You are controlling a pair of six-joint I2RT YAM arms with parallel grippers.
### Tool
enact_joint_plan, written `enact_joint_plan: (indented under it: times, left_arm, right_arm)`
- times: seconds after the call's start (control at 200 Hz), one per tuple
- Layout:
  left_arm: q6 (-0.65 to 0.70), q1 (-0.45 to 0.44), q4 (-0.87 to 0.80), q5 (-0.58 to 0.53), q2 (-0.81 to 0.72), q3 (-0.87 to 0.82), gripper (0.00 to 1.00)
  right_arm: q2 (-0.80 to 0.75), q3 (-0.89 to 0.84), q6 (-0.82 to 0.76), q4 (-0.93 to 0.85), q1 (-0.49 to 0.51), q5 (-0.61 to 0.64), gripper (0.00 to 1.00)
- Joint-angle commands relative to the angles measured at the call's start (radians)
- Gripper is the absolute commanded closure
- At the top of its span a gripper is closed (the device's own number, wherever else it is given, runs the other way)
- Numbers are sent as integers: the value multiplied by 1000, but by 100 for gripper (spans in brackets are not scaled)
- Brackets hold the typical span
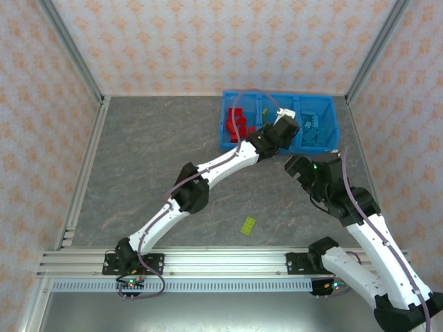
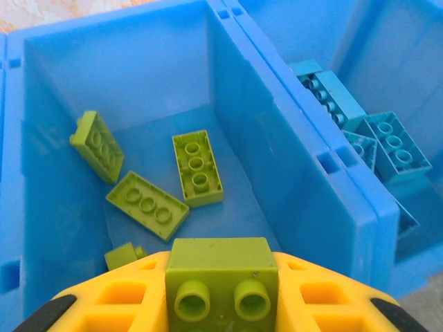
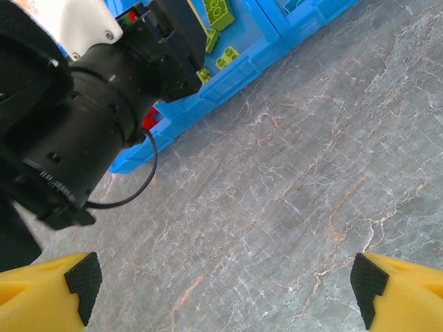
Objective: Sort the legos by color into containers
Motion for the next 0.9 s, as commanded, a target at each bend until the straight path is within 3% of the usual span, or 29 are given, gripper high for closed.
enact_joint_plan:
  times: [0.0,0.13,0.335,0.42,0.545,0.651,0.776,0.896]
  left_arm:
    - [41,24,3,-90,2,77,64]
    - [34,37,-14,-69,-10,99,49]
    - [5,37,-135,-29,-197,8,50]
    - [-9,37,-69,6,-375,-226,51]
    - [-40,37,194,68,-705,-699,51]
    - [-54,33,246,94,-973,-970,51]
    - [-22,14,265,95,-1242,-1254,51]
    - [57,-7,178,134,-1456,-1417,51]
  right_arm:
    - [-21,0,1,-38,3,31,5]
    - [-30,-1,-1,-49,2,31,5]
    - [-28,-16,6,-69,2,21,5]
    - [-19,-20,13,-79,3,3,6]
    - [5,-41,9,-67,7,-41,7]
    - [76,-52,9,-41,47,-91,8]
    - [190,-57,52,7,207,-53,9]
    - [333,-71,119,78,367,-41,9]
